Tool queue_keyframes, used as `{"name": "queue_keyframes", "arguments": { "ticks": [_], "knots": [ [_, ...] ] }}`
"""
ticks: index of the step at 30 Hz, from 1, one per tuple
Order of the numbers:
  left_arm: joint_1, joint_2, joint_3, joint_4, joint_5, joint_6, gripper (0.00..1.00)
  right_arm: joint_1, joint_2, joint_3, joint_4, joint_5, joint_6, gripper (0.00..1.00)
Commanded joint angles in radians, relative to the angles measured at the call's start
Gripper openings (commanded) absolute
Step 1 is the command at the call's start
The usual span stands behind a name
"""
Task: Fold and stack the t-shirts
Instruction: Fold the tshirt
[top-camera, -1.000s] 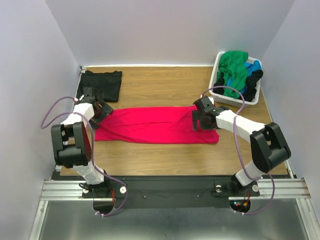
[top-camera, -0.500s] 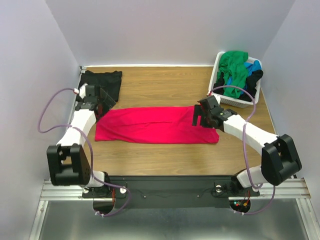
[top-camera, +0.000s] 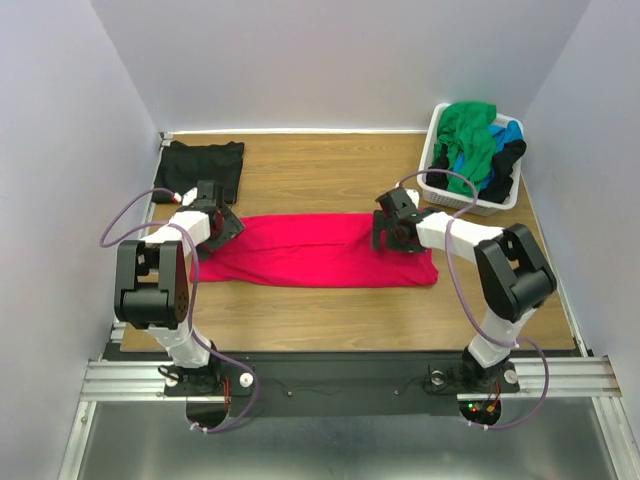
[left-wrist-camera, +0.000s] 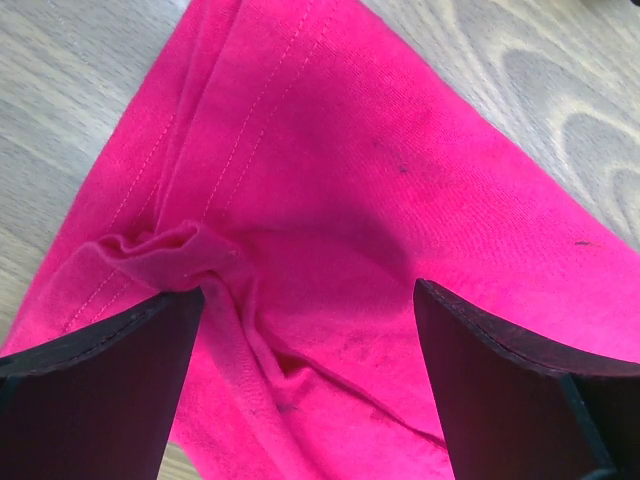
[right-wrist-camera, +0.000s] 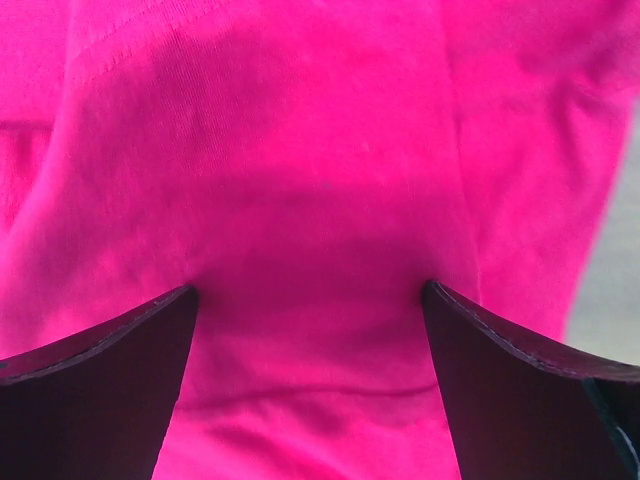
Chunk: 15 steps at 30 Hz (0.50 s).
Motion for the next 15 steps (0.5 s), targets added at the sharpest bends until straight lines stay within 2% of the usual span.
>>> {"name": "queue_keyframes", "arguments": {
  "ticks": [1,7,15],
  "knots": [
    [-0.041,0.016,-0.046,-0.04,-0.006,-0.013,0.99,-0.008,0.082,0.106,0.058,0.015,-0.059,1.0],
    [-0.146,-0.059,-0.207,-0.073,0.112,-0.117,0.98,-0.006,0.26,0.27,0.08,-0.051,-0.195,1.0],
    [-0.383,-0.358,-0.421,-0.146,0.222,-0.416,0.99,-0.008,0.539,0.624,0.104,-0.235,-0.349,1.0]
  ]
}}
